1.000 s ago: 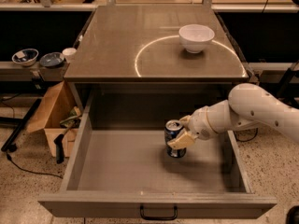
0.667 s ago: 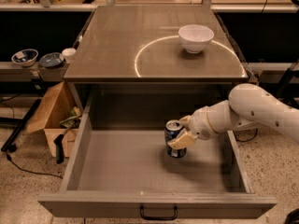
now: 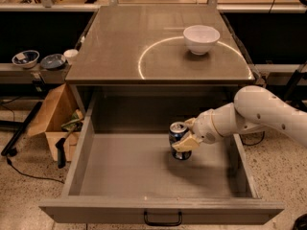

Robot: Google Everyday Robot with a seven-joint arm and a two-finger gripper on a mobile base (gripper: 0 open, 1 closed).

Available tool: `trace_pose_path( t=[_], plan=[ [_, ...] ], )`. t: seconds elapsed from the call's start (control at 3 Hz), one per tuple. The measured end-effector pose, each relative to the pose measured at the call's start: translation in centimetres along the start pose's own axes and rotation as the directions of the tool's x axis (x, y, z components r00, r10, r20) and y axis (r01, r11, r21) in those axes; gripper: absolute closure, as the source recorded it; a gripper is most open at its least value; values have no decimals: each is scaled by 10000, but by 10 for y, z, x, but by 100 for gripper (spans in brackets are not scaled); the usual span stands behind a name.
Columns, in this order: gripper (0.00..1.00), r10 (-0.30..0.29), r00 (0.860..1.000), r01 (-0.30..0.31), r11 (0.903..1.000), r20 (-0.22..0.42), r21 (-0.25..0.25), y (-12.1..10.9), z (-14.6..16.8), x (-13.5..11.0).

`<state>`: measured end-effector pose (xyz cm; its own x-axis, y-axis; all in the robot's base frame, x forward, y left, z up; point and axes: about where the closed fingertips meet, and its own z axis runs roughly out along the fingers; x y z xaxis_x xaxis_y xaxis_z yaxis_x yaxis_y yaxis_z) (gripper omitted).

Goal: Place pepsi can into top drawer

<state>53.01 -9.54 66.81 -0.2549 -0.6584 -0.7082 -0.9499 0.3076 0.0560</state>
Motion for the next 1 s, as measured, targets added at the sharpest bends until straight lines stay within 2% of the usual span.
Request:
trace_pose_path(
  t=[0.33, 0.67, 1.0],
  plan=[
    [12, 0, 10000, 0, 10000, 0, -1, 0, 0, 0],
    [0, -1, 10000, 1, 10000, 0, -3, 0, 0, 0],
    [0, -1, 10000, 1, 10000, 0, -3, 0, 0, 0]
  ],
)
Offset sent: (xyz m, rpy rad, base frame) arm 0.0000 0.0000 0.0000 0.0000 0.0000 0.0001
